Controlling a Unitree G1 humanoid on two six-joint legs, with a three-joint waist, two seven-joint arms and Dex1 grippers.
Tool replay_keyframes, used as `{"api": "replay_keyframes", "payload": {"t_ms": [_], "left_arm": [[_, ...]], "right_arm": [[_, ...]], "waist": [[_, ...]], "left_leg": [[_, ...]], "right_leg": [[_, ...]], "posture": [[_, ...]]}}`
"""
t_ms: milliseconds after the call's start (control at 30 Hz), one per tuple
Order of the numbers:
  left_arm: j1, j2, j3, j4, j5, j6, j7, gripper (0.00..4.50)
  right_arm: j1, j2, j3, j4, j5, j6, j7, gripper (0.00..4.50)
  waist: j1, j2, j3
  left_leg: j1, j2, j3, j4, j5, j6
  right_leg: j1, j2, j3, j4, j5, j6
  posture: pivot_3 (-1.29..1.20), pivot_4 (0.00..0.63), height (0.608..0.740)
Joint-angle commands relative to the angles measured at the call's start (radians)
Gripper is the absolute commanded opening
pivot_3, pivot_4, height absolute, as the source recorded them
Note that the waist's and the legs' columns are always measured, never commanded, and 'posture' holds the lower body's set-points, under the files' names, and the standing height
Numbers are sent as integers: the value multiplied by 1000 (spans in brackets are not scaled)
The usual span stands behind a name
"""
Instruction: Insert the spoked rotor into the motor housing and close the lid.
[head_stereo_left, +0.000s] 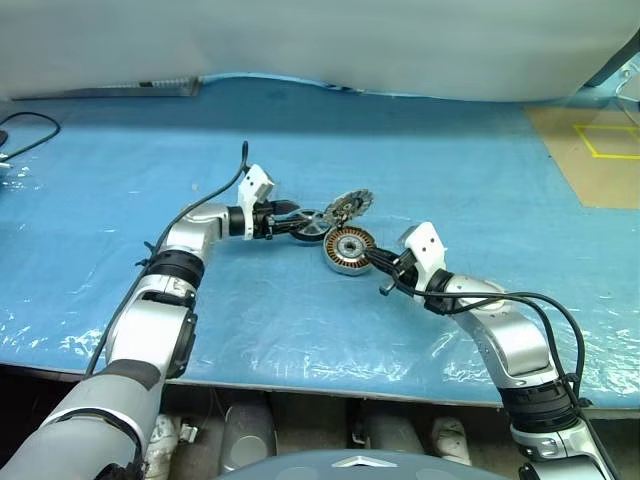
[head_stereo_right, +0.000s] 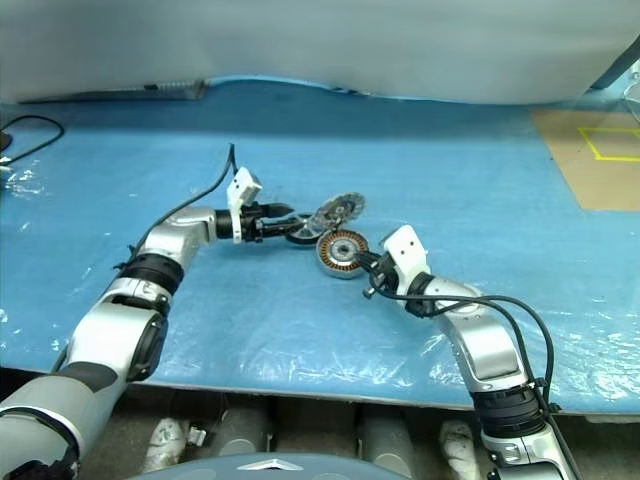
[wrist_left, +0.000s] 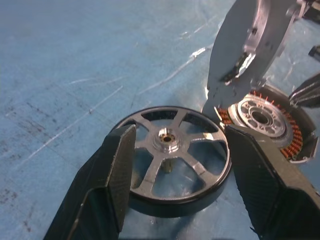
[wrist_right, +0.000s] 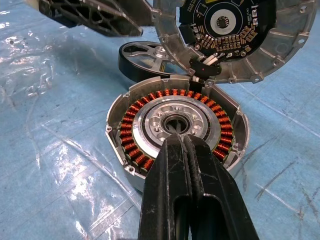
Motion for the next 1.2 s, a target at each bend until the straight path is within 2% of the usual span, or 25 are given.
{"api": "replay_keyframes", "payload": {"t_ms": [33,600,1000,1200], "left_arm": [[-32,2,-8,30,38,-40,-2,3016],[-30,-17,-54,91,187,-87,90,3016],[-21,-58,-67,97,200,-40,74,3016],[-14,-56,-79,102,213,-29,66,1235]], "right_arm": [[-1,-4,-17,-51,11,-10,-6,0],[-4,-3,-10,-46,8,-12,-15,0],[-12,-3,-6,-41,4,-11,-25,0],[-13,-1,-6,-43,4,-9,-28,0]], "waist": [[0,0,0],[12,0,0],[22,0,0],[22,1,-1]], "left_leg": [[0,0,0,0,0,0],[3,0,-1,-1,0,0],[3,0,-1,-1,0,0],[4,0,-1,-2,0,0]], "right_leg": [[0,0,0,0,0,0],[6,-1,-2,-5,-1,-1],[8,-1,-2,-7,-1,-1],[9,-1,-2,-7,-1,-1]], "posture": [[0,150,740],[0,150,740],[0,150,740],[0,150,740]]}}
